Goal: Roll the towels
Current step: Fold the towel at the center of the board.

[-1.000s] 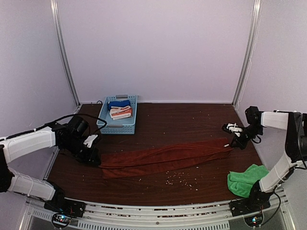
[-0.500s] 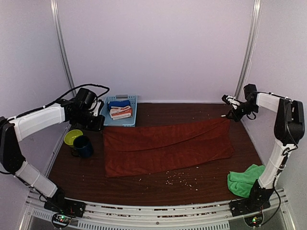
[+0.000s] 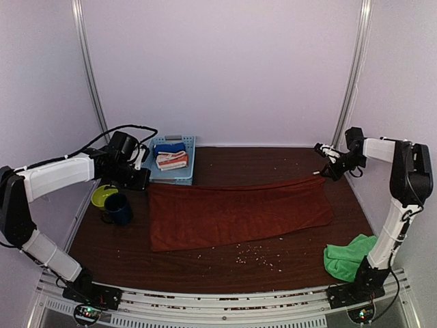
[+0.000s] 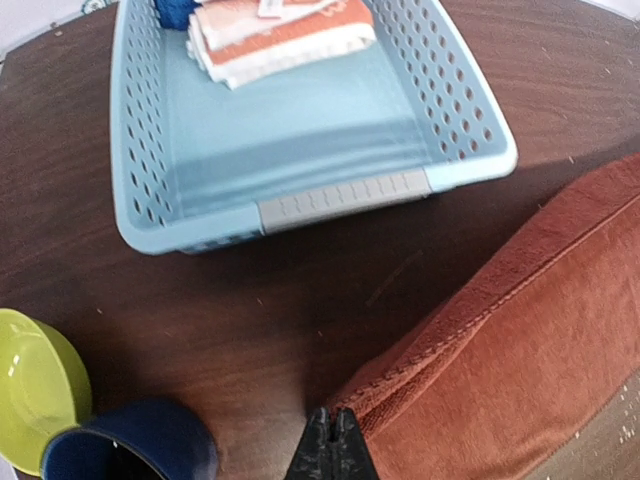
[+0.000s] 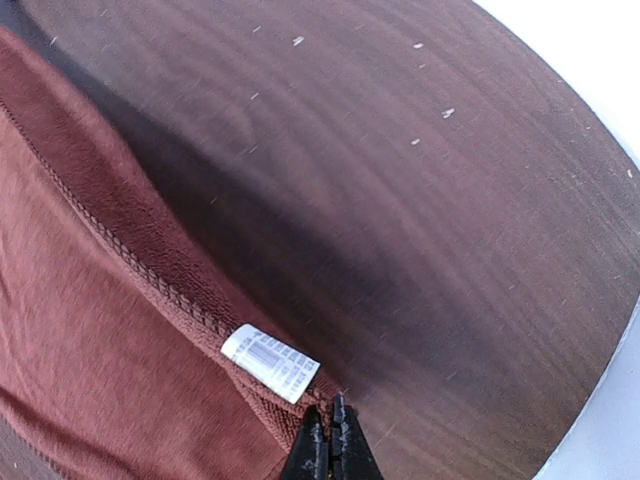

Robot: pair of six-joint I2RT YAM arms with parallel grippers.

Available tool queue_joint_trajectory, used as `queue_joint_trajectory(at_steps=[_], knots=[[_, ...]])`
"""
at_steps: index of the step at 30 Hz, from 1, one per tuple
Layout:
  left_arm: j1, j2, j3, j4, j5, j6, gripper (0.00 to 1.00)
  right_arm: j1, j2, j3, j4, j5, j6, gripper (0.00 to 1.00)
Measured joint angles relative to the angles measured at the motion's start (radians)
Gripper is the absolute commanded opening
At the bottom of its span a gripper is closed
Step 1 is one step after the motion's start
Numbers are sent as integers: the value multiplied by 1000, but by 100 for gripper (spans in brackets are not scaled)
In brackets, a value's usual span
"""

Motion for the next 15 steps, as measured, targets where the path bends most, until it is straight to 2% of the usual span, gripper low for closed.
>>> queue_joint_trajectory(at_steps=[9,15], knots=[[0,-74,-83,-72,108,0,0,-7,-151,-255,-14,11,-143,0],[-9,-97,-117,-125,150,-6,0,-41,-219,-338,-24,2,-195,0]])
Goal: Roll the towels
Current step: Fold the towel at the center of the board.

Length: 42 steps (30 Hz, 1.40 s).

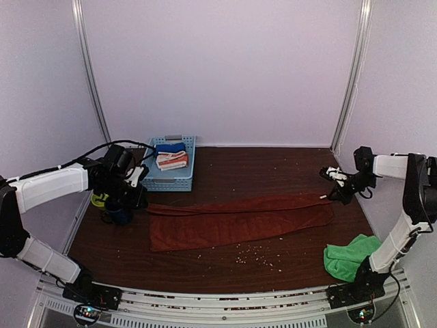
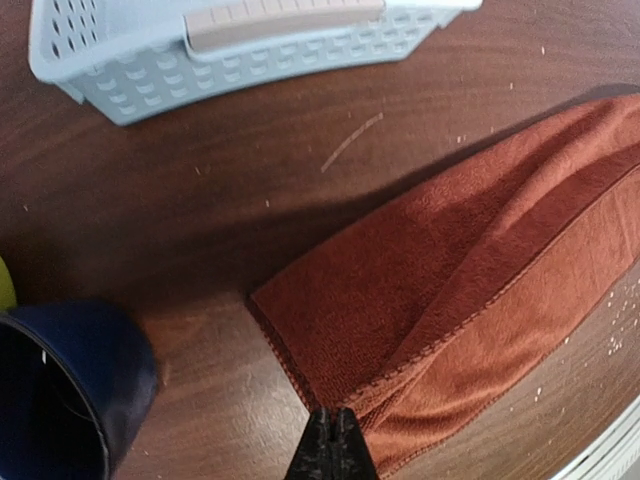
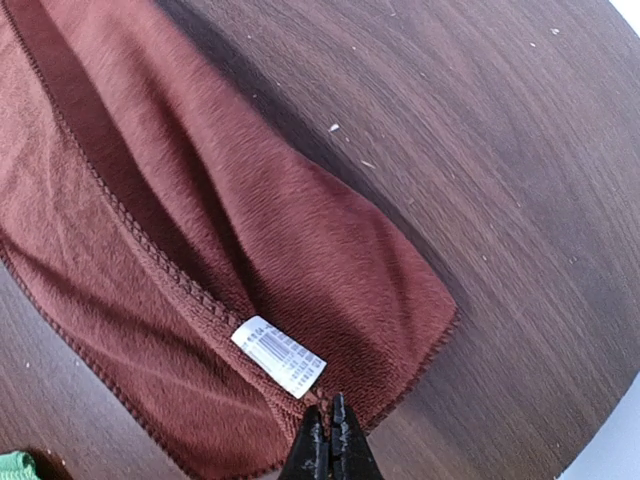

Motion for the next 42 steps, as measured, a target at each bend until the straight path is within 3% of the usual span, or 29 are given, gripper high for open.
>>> queue_joint_trajectory(at_steps=[9,26,42], knots=[[-29,0,-37,-56,21,-16,0,-91,-39,-27,-68,-57,-107,0],[-121,123,-39,-115,-32,-33,0,-95,-41,-105,-103,-49,-240,0],[-122,67,-43,-119,-53,-43,0,-105,-73,-106,-195,-50,-312,0]])
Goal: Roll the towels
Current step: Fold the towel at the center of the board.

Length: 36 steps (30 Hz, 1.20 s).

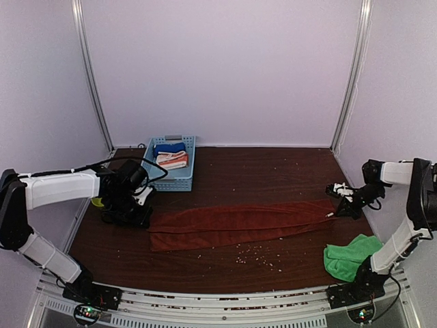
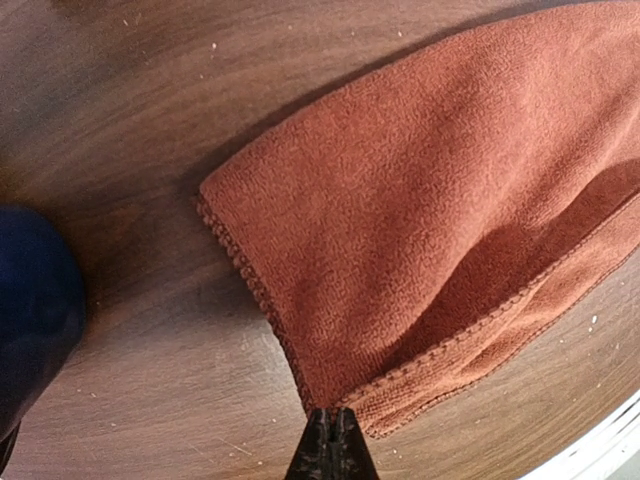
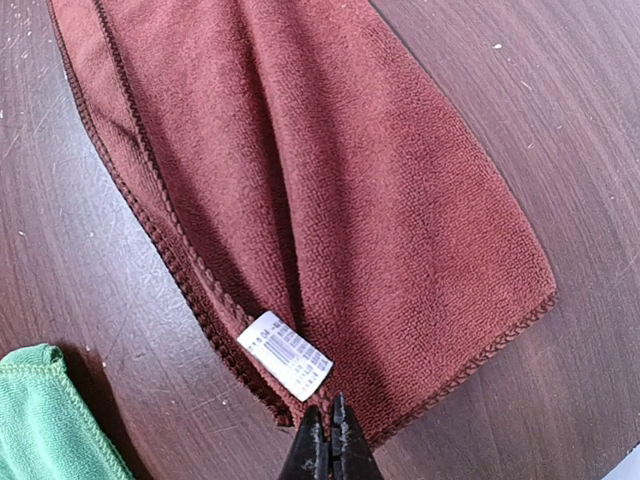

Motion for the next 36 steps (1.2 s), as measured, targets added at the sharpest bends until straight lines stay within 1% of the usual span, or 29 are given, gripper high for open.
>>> queue_joint_trajectory(at_steps=[9,19,22,24,28,32,36], knots=[[-20,0,-45,0,32,1,0,-2,-2,-10,-24,1,-40,2],[-33,6,-79,-8,57,2,0,-6,-11,-91,-7,43,-88,6],[-33,6,-79,-24,56,6,0,-6,-15,-101,5,54,-92,5],[-34,3,-79,-32,51,12,0,-6,-31,-111,5,60,-92,3],[-34,-35,-79,-45,36,18,0,-10,-58,-103,-10,55,-91,1],[-33,-122,-74,-44,17,20,0,-21,-58,-41,-55,23,-82,1],[-34,-163,-60,-41,19,20,0,-27,-58,-1,-58,4,-80,1]])
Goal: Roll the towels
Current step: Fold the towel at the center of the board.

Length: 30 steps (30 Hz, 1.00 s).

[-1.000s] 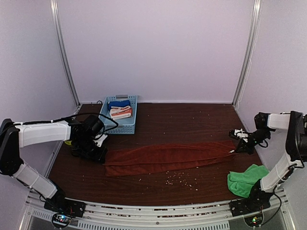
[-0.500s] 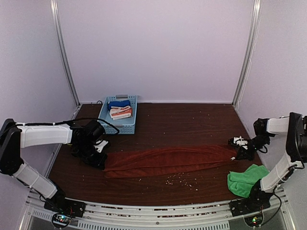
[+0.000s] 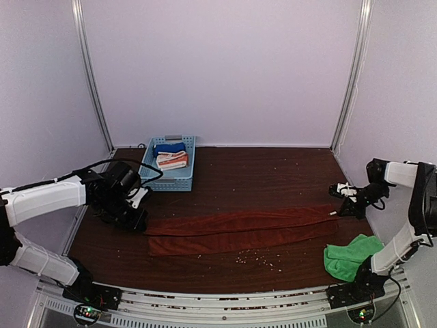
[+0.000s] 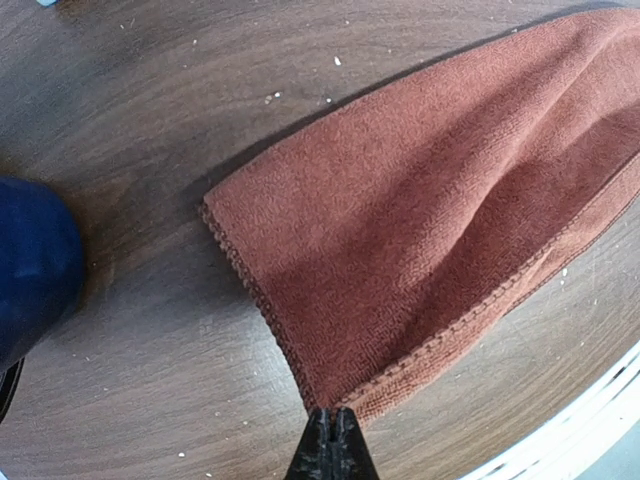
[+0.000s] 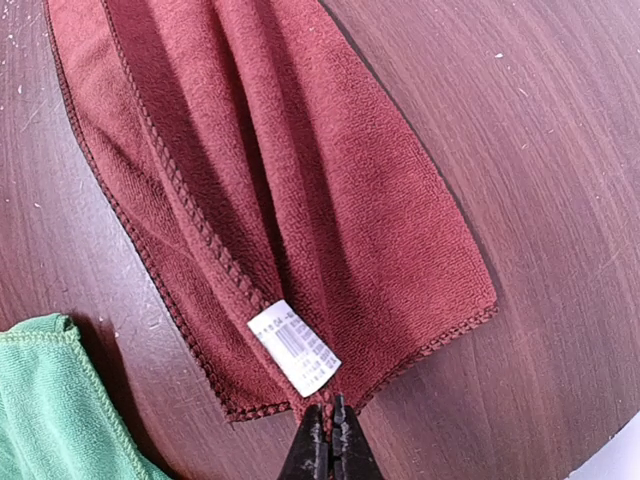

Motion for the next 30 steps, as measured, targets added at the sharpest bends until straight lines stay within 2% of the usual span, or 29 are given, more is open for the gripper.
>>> queue_joint_trajectory(at_steps=[6,9,13,16,20,21,23,25,27,30], knots=[[0,3,-3,-1,1,0,2,-2,0,-24,1,8,-13,7],[0,31,-13,-8,11,-1,14,-2,0,-67,1,23,-41,14],[-2,71,-13,-61,13,4,30,-3,-14,-105,-46,55,-92,29],[-2,45,15,-119,16,6,36,-5,-64,-95,-105,64,-122,32],[-2,28,119,-137,3,6,34,-6,-98,6,-177,23,-122,32],[-2,33,140,-126,-5,6,30,-7,-93,43,-178,-5,-100,32],[-2,68,175,-101,-29,-2,13,-6,-80,95,-157,-54,-35,31],[-2,131,198,-68,-46,-19,7,-4,-62,127,-99,-97,65,31],[-10,180,201,-15,-45,-24,11,9,-49,132,-43,-117,160,30],[-72,177,193,84,0,-6,27,48,-47,117,26,-105,289,30]])
